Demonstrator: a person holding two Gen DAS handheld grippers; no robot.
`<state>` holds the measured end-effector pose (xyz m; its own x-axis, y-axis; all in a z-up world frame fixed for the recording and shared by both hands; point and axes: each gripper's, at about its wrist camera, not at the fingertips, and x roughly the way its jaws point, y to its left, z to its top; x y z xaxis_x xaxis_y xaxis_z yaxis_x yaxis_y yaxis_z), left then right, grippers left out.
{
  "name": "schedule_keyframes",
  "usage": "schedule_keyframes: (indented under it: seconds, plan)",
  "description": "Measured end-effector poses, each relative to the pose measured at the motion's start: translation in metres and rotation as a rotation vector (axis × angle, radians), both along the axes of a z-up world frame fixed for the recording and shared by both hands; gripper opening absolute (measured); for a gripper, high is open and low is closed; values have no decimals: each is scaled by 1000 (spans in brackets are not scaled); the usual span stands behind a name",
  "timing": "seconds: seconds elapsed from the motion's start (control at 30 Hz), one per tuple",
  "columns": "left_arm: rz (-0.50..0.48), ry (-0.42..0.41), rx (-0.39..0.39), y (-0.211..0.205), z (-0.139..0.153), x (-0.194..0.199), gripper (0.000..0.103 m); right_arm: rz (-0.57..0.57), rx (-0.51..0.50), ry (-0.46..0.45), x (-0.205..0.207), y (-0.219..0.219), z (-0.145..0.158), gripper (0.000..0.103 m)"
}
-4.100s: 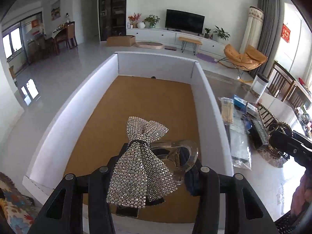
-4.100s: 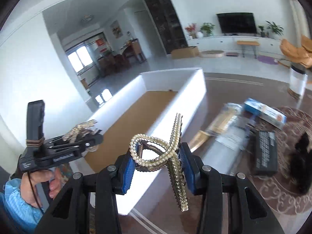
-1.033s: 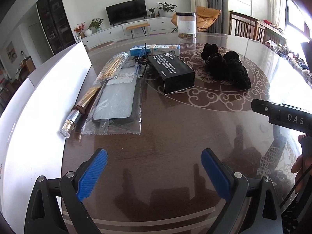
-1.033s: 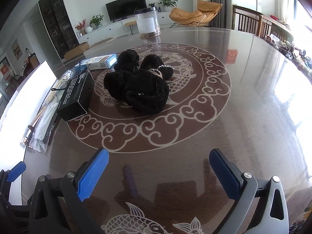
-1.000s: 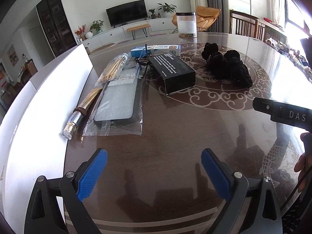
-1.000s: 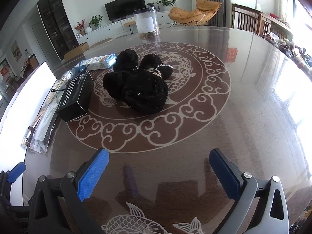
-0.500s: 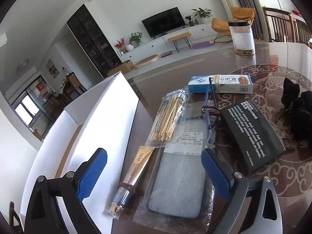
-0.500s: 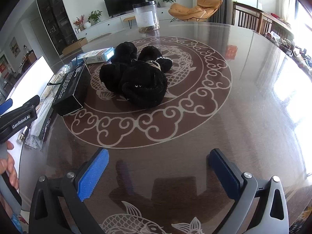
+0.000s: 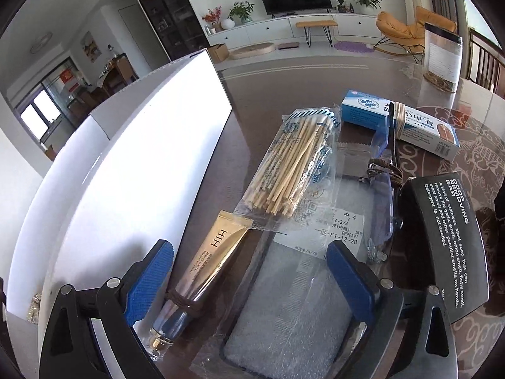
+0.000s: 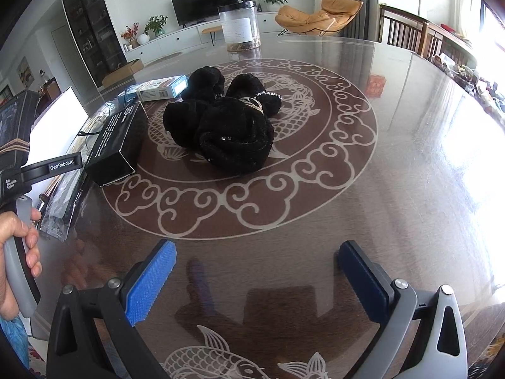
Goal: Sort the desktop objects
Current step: 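Move the left tool toward the cotton-swab pack and gold tube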
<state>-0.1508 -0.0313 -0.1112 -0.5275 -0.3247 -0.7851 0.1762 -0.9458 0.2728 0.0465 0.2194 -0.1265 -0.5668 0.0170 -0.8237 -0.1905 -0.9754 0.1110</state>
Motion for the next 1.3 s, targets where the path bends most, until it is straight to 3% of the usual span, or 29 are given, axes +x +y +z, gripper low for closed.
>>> schedule_keyframes:
  seconds: [0.37,0.53,0.87,1.03,1.13,1.27,1.3]
  plan:
    - [55,14,106,-12,-8,-3,103,6,-15,4,-1,-1,0,103]
    - [89,23,221,-22,-11,2,103,4,-28,7,0,1,0,103]
    - [-168,46,208,36,-12,44,103,4,-36,7,-1,1,1,103]
    - [-382,7,213,80,-8,69,103,3,-43,10,0,1,1,103]
    - [-335,-3,247,73,-9,81,103,-17,-56,14,2,6,2,103]
    - [-253,5,366,28,-16,92,103,-48,-96,28,4,15,4,103]
    - [-233,10,348,22,-15,94,103,-49,-98,29,4,15,4,103]
